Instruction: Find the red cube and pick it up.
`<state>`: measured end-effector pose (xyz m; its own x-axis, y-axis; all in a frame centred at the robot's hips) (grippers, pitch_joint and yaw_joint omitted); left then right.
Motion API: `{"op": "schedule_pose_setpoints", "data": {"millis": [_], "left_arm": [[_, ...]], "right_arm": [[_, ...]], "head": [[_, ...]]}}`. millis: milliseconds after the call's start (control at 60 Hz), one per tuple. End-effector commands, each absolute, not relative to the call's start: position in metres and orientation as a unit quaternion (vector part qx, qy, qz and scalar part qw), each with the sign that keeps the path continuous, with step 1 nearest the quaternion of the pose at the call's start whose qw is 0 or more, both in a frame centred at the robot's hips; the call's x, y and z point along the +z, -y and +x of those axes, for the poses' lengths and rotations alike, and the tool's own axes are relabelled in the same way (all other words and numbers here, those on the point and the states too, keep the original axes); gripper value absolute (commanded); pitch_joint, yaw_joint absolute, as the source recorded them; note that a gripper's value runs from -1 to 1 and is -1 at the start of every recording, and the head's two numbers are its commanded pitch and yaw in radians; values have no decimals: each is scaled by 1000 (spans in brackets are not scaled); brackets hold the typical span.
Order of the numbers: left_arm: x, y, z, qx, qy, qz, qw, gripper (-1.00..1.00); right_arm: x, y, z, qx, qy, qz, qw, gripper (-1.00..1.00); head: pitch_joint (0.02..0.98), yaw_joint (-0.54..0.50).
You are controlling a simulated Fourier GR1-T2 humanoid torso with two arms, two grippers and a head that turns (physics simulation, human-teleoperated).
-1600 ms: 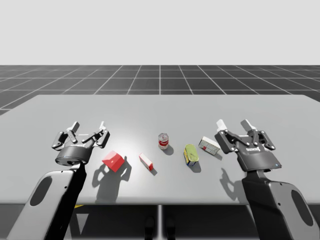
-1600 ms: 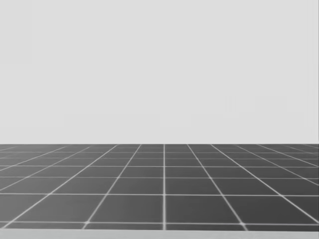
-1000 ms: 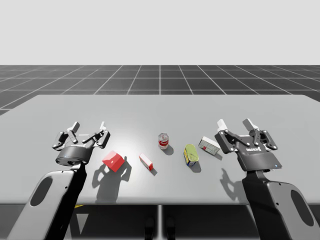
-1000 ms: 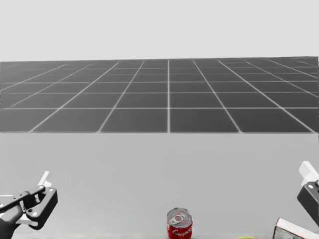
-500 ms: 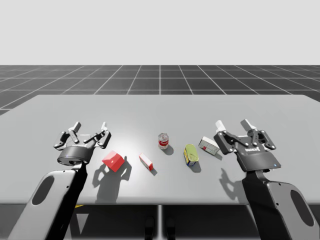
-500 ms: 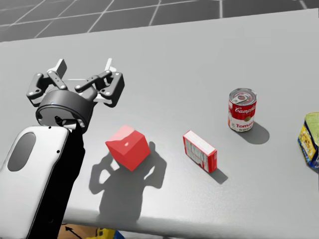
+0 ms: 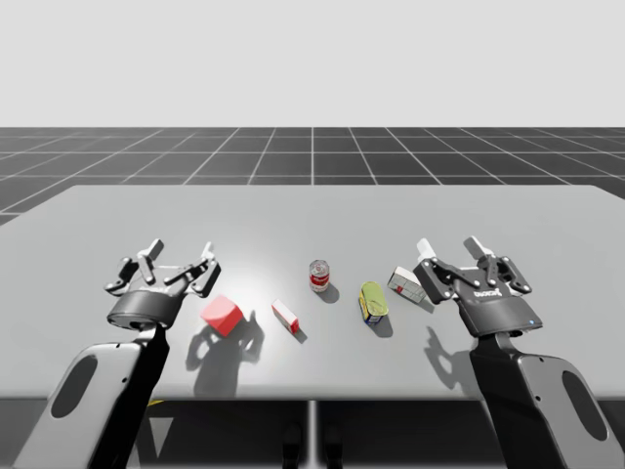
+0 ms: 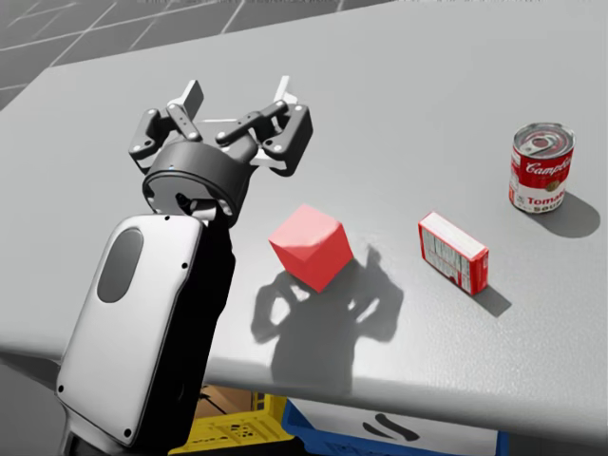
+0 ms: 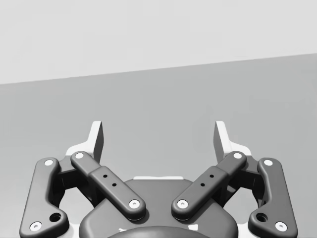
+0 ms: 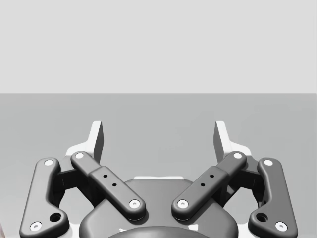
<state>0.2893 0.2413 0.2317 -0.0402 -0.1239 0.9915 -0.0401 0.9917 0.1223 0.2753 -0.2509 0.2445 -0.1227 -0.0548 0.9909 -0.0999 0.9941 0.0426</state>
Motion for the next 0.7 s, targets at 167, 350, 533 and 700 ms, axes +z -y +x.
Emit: {"op": "schedule_pose_setpoints", "data": {"millis": [167,350,533,700], "left_arm": [[241,-232,243,-94,698,-14,710,-1000],[229,-246,210,-136,667,-58,730,-1000],[201,-266,187,-166,642,-54,747,-1000],[167,-275,182,-160,610,-69,773,-1000]], "right_arm": [[244,252,275,16,749,49,661,-1000],[244,252,275,11,750,48,659,-1000],[245,252,275,7,750,48,660,-1000],[245,252,275,4,752,46,658,-1000]], "head": [[884,379],[881,379],[881,379],[880,379]]}}
